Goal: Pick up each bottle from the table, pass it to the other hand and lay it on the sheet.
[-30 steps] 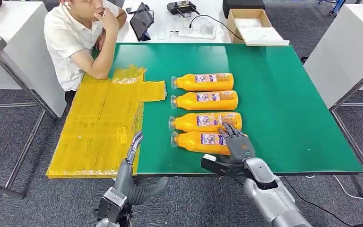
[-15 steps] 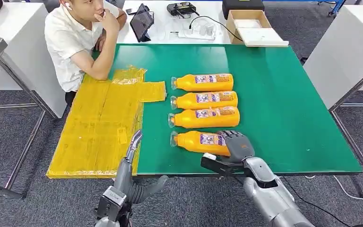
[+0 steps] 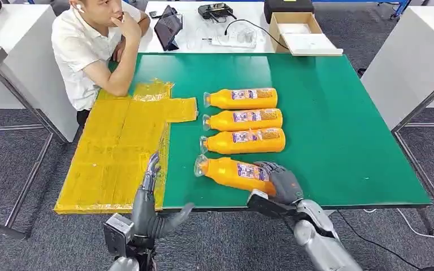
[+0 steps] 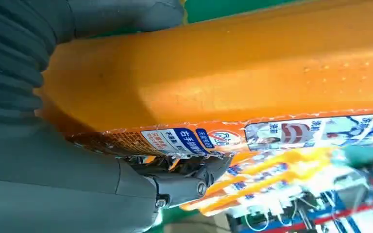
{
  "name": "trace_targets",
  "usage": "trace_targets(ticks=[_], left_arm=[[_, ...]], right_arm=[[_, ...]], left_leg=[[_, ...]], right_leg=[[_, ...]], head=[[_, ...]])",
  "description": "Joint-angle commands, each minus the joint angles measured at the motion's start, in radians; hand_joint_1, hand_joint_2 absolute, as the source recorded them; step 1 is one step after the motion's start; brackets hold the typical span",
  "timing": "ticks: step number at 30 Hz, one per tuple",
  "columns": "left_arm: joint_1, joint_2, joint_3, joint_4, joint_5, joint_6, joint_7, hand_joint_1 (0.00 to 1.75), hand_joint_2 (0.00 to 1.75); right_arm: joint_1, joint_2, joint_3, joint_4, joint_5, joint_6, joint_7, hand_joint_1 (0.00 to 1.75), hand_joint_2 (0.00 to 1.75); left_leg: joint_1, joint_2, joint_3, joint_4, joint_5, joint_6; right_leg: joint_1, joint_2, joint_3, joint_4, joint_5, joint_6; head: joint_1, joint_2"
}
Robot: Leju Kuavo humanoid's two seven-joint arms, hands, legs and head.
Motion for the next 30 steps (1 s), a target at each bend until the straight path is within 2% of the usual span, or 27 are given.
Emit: trace_targets(ticks=[1, 2, 4, 6, 15, 21, 24, 30], left_arm=[[-0.016, -0.015, 0.053, 0.017, 0.167, -0.051, 0.092, 0.00, 1.75], [-0.017, -0.013, 0.052, 0.018, 0.167, -0.051, 0.092, 0.00, 1.75], [-0.020, -0.006, 0.047, 0.050, 0.273, -0.040, 0.207, 0.00, 1.75], [-0.026, 0.012, 0.031, 0.075, 0.368, -0.083, 0.232, 0.00, 1.75], [-0.029, 0.025, 0.016, 0.078, 0.384, -0.090, 0.228, 0.00, 1.75], [-0.029, 0.060, -0.067, 0.037, 0.345, -0.134, 0.197, 0.00, 1.75], [-0.034, 0.060, -0.080, 0.032, 0.326, -0.147, 0.197, 0.00, 1.75], [-0.070, 0.037, -0.070, 0.084, 0.321, -0.160, 0.197, 0.00, 1.75]], right_arm=[[0.092, 0.060, -0.081, -0.222, -0.100, -0.035, -0.036, 1.75, 1.75], [0.090, 0.058, -0.081, -0.223, -0.100, -0.034, -0.036, 1.75, 1.75], [0.094, 0.057, -0.096, -0.230, -0.105, -0.059, -0.029, 1.75, 1.75], [0.082, 0.051, -0.092, -0.210, -0.098, -0.077, -0.036, 1.75, 1.75], [0.066, 0.056, -0.088, -0.188, -0.097, -0.089, -0.043, 1.75, 1.75], [0.025, 0.085, -0.062, -0.125, -0.108, -0.092, -0.057, 1.75, 1.75], [0.012, 0.125, -0.009, -0.113, -0.116, -0.062, -0.086, 1.75, 1.75], [0.052, 0.188, 0.183, -0.168, -0.140, -0.011, -0.152, 1.75, 1.75]], left_leg=[[0.001, 0.001, -0.002, 0.000, -0.001, -0.002], [0.001, 0.001, -0.004, 0.000, 0.000, -0.002], [0.000, 0.000, -0.006, 0.000, 0.001, -0.001], [0.000, 0.001, -0.006, -0.001, 0.001, -0.001], [0.000, 0.001, -0.008, -0.001, 0.000, -0.001], [0.000, 0.001, -0.011, -0.001, 0.001, 0.000], [0.001, 0.004, -0.009, -0.001, 0.000, -0.002], [0.001, 0.003, -0.008, -0.001, 0.000, -0.002]], right_leg=[[0.001, 0.000, -0.002, 0.001, -0.001, -0.003], [0.001, 0.000, -0.004, 0.001, 0.000, -0.002], [0.000, 0.000, -0.005, 0.001, 0.000, -0.001], [0.000, 0.000, -0.006, 0.000, 0.000, -0.002], [0.000, 0.000, -0.007, 0.000, 0.000, -0.002], [-0.001, 0.000, -0.010, 0.000, 0.000, -0.001], [0.000, 0.003, -0.009, 0.000, 0.000, -0.003], [0.001, 0.002, -0.008, 0.000, 0.000, -0.003]], head=[[0.000, 0.000], [0.000, 0.000], [0.000, 0.000], [0.000, 0.000], [0.000, 0.000], [0.000, 0.000], [0.000, 0.000], [0.000, 0.000]])
